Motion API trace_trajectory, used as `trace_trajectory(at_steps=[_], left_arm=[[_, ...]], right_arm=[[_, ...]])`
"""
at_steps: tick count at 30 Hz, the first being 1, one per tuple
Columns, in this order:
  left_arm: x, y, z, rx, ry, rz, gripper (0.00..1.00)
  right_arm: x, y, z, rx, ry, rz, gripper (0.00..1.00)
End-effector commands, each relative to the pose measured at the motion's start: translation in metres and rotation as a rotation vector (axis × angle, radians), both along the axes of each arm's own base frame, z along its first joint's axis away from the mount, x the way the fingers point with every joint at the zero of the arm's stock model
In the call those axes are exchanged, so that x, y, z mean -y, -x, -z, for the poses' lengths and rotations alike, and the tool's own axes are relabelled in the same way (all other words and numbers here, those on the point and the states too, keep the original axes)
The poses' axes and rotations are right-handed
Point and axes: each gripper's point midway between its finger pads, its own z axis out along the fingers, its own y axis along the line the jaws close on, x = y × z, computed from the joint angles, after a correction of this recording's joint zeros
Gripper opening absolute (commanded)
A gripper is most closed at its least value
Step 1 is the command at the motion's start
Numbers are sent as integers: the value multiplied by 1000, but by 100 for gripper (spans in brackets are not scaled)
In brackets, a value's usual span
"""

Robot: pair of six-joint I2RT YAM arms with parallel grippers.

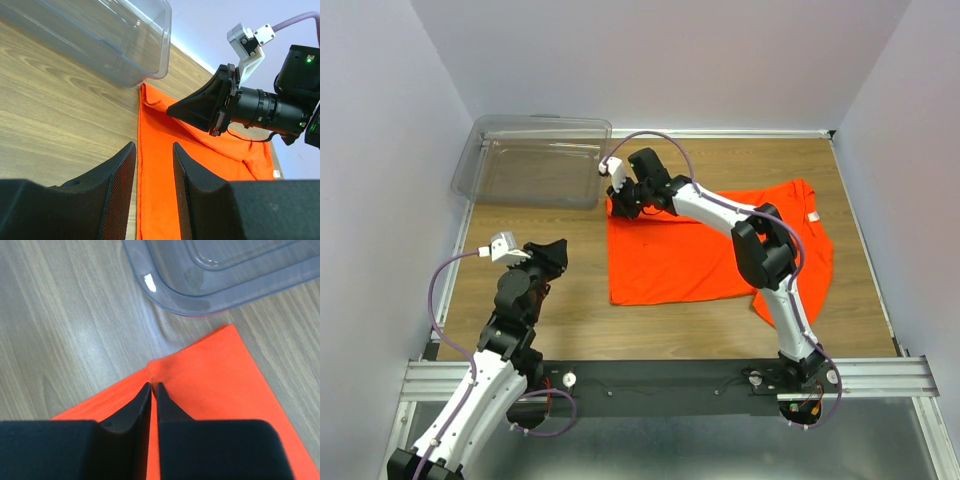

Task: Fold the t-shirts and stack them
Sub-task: Fold the tshirt

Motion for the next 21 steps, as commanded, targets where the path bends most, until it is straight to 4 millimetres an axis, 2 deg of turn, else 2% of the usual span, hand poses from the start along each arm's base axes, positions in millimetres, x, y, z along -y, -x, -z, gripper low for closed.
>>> trace_trajectory(at_steps=[1,3,5,6,7,9,10,11,13,14,15,16,20,21], left_arm=[[-1,2,7,-10,4,3,44],[0,2,6,-8,6,9,44],[1,3,5,-5,3,14,44],[1,3,5,-3,2,16,44],[2,3,5,-3,0,19,45],[4,2,5,6,-8,35,47],[6,2,3,14,-14,45,50],[10,1,2,22,-16,66,53],[15,-1,1,28,-33,95,61],[21,-3,1,30,-35,126,63],[24,-4,3,31,-45,147,64],[34,-6,6,24,-45,199,65],[59,-10,22,-10,-22,325,65],[66,-12,27,-19,-7,359,65]], right_arm=[[-11,15,-15,-2,-36,-46,20],[-10,18,-18,-12,-42,-43,21],[-4,23,-30,3,-45,-47,21],[-2,24,-25,-4,-35,-43,22],[0,26,-43,27,-49,-46,23],[10,27,-56,47,-52,-31,28],[18,30,-55,39,-43,-20,29],[29,26,-77,65,-67,8,30],[51,24,-89,35,-95,46,31],[77,21,-102,23,-124,77,34],[93,20,-105,0,-138,104,36],[127,17,-117,-3,-167,146,41],[213,7,-121,-14,-174,322,47],[258,4,-120,-24,-178,424,47]])
